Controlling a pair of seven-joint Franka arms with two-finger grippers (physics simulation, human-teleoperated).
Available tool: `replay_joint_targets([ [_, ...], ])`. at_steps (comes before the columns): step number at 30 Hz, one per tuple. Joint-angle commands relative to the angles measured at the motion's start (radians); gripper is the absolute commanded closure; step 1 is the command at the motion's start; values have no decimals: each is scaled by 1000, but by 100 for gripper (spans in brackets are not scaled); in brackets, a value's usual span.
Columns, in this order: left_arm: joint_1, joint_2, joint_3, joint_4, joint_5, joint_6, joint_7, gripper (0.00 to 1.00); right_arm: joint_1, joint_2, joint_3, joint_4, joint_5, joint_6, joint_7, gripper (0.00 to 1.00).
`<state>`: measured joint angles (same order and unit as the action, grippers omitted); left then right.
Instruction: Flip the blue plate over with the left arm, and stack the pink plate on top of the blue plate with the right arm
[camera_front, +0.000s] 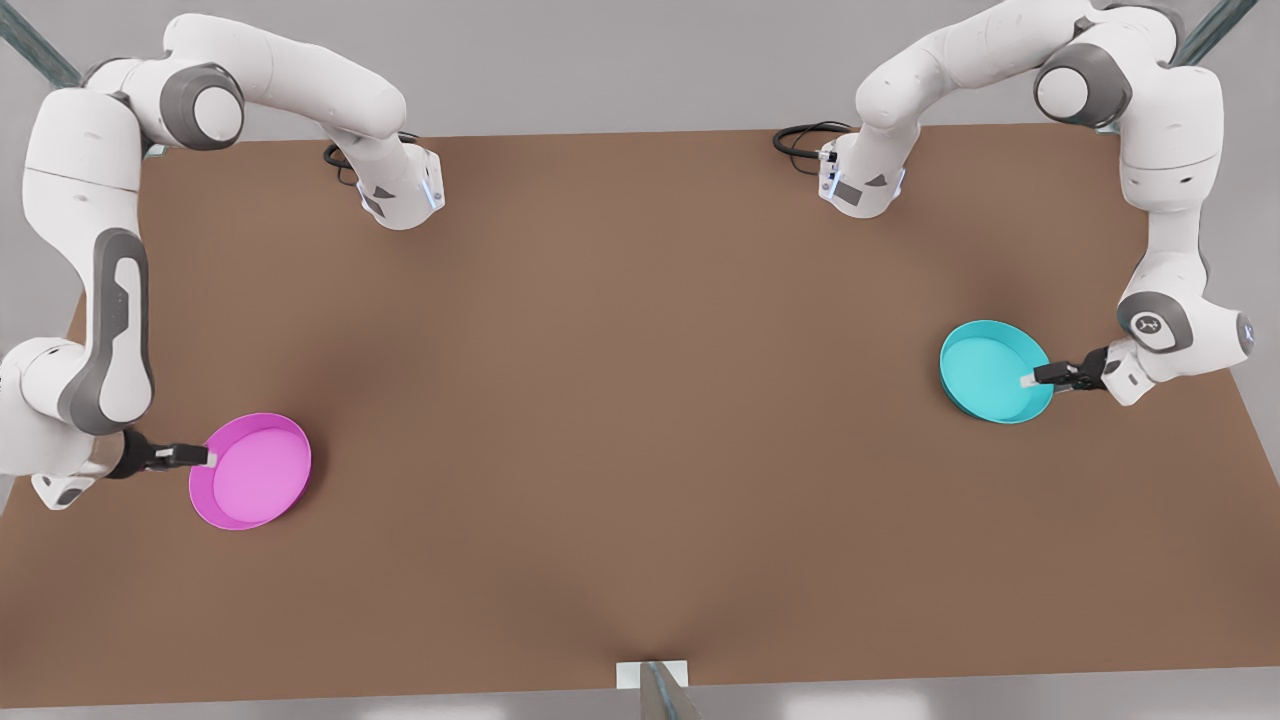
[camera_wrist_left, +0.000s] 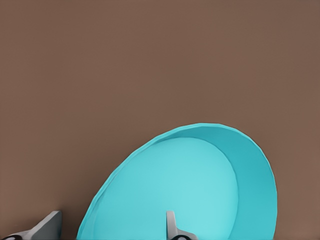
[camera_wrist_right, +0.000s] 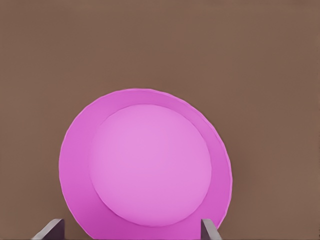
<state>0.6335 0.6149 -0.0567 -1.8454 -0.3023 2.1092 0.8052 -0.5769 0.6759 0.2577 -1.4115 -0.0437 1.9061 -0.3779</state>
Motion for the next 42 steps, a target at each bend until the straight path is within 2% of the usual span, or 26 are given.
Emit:
replay_joint_targets([
  [1,0,0,0,0,-3,0,2,15,-1,5,0,2,-1,4,-10,0],
  [2,0,0,0,0,-1,0,2,30,-6,14,0,2,-1,27,-30,0],
  [5,0,0,2,0,3,0,3,39,-11,63,-1,25,-1,94,-110,0],
  [9,0,6,2,0,3,0,3,42,9,50,3,28,8,82,-98,0],
  [10,0,8,2,0,3,0,3,44,22,31,11,51,11,35,-78,0],
  [12,0,16,2,0,3,2,3,45,115,-9,9,187,4,-214,62,0],
  [14,2,17,2,0,3,2,5,46,153,-76,9,186,4,-321,168,0],
  [19,2,16,2,3,3,0,3,47,158,-76,9,187,2,-321,165,0],
  [22,2,16,2,3,3,2,3,55,183,-76,9,192,1,-320,166,0],
  [25,2,16,3,3,3,2,5,60,173,-76,8,192,1,-317,159,0],
  [42,2,23,3,3,8,11,5,71,193,-67,2,193,-16,-272,168,0],
])
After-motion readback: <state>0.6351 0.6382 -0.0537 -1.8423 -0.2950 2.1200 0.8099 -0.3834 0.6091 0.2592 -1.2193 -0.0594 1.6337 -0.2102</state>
